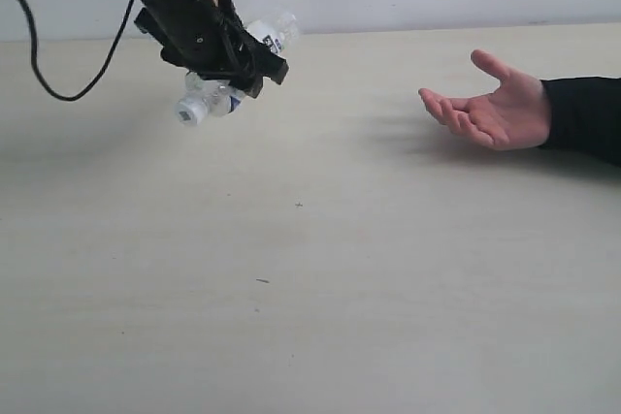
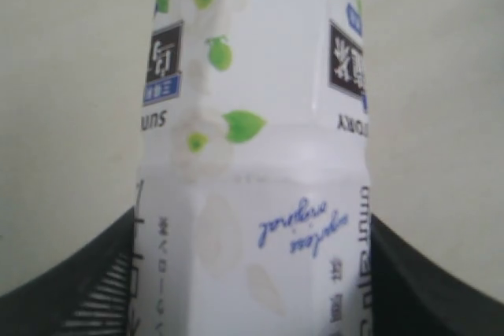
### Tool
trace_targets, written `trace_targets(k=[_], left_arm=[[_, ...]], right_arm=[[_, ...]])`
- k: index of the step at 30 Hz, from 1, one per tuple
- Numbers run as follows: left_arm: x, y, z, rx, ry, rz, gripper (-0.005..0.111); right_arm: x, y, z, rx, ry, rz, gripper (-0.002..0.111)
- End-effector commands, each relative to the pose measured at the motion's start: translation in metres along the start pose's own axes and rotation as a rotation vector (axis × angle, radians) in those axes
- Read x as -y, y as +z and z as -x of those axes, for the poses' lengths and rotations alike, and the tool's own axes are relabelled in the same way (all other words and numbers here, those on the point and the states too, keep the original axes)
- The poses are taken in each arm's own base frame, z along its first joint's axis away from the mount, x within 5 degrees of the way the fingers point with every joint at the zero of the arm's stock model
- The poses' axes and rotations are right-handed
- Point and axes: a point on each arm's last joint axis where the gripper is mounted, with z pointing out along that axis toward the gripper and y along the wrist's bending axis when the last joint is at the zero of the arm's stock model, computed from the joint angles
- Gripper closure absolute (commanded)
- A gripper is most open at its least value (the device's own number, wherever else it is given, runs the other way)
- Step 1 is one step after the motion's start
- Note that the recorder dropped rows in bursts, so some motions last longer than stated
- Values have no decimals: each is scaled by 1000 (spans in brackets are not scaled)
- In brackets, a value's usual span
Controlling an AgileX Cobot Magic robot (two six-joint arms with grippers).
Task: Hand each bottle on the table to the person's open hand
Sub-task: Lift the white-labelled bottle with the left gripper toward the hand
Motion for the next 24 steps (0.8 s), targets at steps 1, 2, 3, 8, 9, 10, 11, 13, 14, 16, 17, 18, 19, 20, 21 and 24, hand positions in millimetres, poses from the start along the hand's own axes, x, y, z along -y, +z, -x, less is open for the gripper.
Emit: trace_targets(k=[1,2,3,8,9,10,11,13,14,16,17,18,19,20,21,24], left_arm=[[29,-34,-18,182,-70,-80,107],[38,-44,-22,229,-74,-109,107],[44,-47,-28,242,-72,-124,107],[80,-58,-48,321,-161,-250,107],[89,-58,-51,328,-186,-280,107],[98,-57,-54,335,-204,-309,107],[107,-58,-55,348,-219,-340,107],[125,-58,-55,385,-248,-409,107],[133,-59,-54,413,-268,-451,107],[146,-60,-52,462,-316,-530,107],[151,-61,-50,494,-342,-574,107],[157,-59,-50,512,-372,-614,107],[161,-57,-48,530,-411,-642,107],[165,-54,-48,540,-434,-660,107],[170,-50,-47,554,-469,-679,107],[184,-35,-46,569,-519,-681,107]], right_arm=[[0,-1,2,15,-2,-2,108],[0,-1,2,15,-2,-2,108],[0,-1,2,15,-2,-2,108],[0,-1,2,15,-2,-2,108],[0,-1,2,15,-2,-2,108],[0,-1,2,15,-2,-2,108],[0,-1,2,15,-2,-2,108],[0,-1,2,15,-2,-2,108],[0,-1,2,15,-2,-2,108],[0,-1,2,15,-2,-2,108],[0,-1,2,15,-2,-2,108],[0,-1,2,15,-2,-2,108],[0,-1,2,15,-2,-2,108],[0,-1,2,15,-2,-2,108],[0,-1,2,15,-2,-2,108],[0,-1,2,15,-2,-2,108]])
